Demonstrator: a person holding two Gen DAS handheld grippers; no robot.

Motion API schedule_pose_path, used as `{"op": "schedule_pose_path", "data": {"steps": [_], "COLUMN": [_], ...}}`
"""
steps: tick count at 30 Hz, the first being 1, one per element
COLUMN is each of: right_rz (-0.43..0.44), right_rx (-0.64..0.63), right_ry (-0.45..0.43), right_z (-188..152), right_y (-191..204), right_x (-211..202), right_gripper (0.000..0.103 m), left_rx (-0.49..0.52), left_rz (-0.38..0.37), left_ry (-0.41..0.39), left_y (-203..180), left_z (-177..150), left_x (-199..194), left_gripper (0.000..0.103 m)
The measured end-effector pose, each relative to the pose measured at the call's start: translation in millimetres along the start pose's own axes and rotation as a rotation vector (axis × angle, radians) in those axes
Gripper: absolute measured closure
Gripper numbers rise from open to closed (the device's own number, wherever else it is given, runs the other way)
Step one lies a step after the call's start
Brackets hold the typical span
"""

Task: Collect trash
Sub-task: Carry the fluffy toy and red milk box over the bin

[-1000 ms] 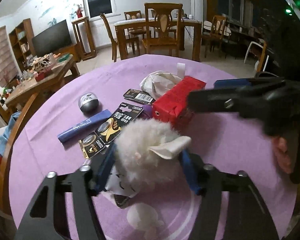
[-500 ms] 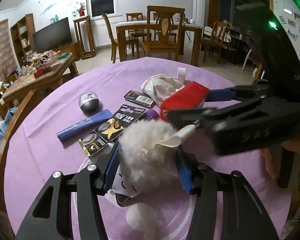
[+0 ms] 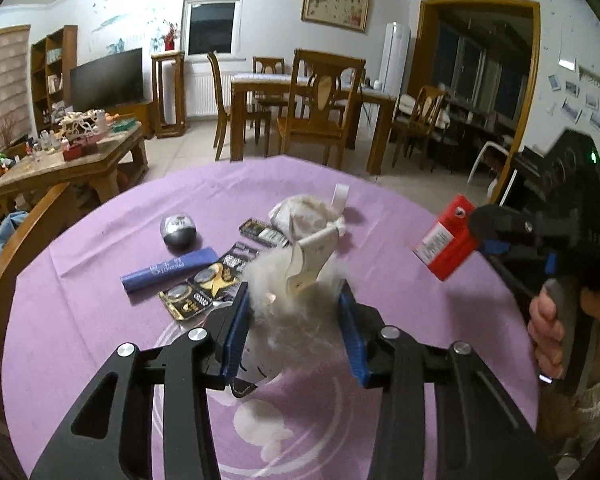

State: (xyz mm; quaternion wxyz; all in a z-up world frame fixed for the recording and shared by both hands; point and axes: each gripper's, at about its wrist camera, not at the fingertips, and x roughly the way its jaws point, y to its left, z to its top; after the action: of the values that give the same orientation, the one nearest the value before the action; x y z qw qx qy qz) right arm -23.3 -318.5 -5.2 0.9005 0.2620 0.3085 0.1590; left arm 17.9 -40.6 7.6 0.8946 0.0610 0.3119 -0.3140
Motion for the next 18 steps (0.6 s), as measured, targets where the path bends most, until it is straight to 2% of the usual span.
{"op": "schedule_pose_path", "data": {"steps": [10, 18], "right_rz": [-0.058, -0.169], "right_rx": [-0.036, -0.08], "right_ry": [-0.112, -0.25], "right_z": [-3, -9], "right_y": [6, 9], "right_x": [-66, -137], "right_gripper": [0.013, 0.013], "left_rx": [0.006, -0.009], "left_rz": [-0.06, -0.171], "left_ry": [-0.039, -0.051], "left_y": [-27, -63], "left_z": [13, 29], "left_x": [-6, 11], "left_gripper": [0.061, 0.061]}}
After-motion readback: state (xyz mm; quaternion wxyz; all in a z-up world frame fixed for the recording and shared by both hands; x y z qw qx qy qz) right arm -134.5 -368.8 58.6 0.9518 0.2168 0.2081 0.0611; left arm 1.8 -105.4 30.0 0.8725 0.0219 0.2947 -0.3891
